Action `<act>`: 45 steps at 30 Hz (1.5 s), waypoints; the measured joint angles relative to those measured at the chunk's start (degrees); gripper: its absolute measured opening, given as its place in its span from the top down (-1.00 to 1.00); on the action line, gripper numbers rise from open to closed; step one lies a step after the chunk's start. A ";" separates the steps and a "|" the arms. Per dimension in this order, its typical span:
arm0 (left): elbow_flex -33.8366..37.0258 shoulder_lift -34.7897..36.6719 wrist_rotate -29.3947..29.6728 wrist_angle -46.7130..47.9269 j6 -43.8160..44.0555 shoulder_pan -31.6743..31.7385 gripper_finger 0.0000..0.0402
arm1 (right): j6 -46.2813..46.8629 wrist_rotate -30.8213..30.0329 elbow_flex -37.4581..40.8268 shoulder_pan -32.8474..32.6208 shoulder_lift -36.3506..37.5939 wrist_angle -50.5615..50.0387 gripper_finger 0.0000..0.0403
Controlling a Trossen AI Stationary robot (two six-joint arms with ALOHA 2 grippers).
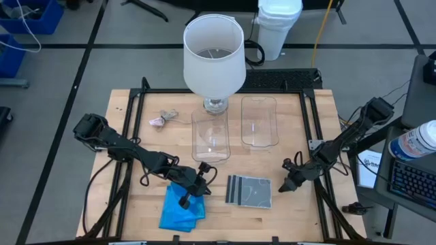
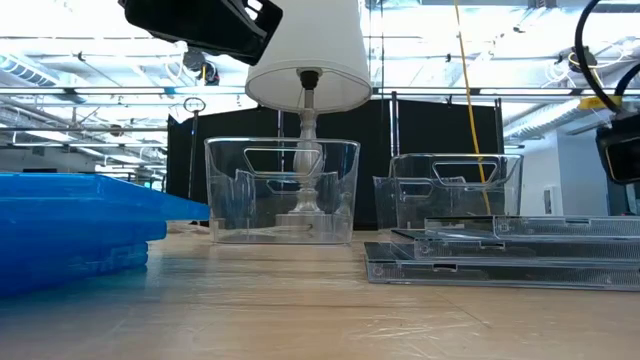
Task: Pick & place jewel cases by type
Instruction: Put the black cd case into the right transparent bin
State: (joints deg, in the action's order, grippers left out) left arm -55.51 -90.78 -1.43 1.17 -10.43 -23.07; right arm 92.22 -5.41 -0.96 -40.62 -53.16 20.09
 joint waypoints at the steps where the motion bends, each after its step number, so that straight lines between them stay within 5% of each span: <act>1: 0.00 0.02 0.02 -0.11 0.08 0.02 0.88 | -0.17 -0.48 -0.11 0.00 -0.04 0.29 0.14; 8: -0.10 -1.56 3.78 -2.51 0.28 -0.42 0.98 | -1.55 -3.73 -0.07 0.04 -0.20 -0.03 -0.03; 24: -1.91 -8.20 7.81 -9.01 -1.23 -1.03 0.96 | -5.44 -9.83 -9.60 1.29 -7.58 -11.81 -0.01; 36: -2.69 -10.74 8.55 -13.74 -1.88 -0.57 0.95 | -6.69 -12.64 -12.67 1.24 -12.88 -11.24 -0.03; 45: -11.82 -19.99 6.99 -8.55 -4.70 0.28 0.93 | -7.31 -12.89 -12.64 1.25 -13.24 -9.00 -0.03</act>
State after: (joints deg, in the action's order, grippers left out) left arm -67.32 -110.77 5.56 -7.38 -15.13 -22.79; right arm 84.91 -18.31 -13.61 -39.38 -66.40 11.09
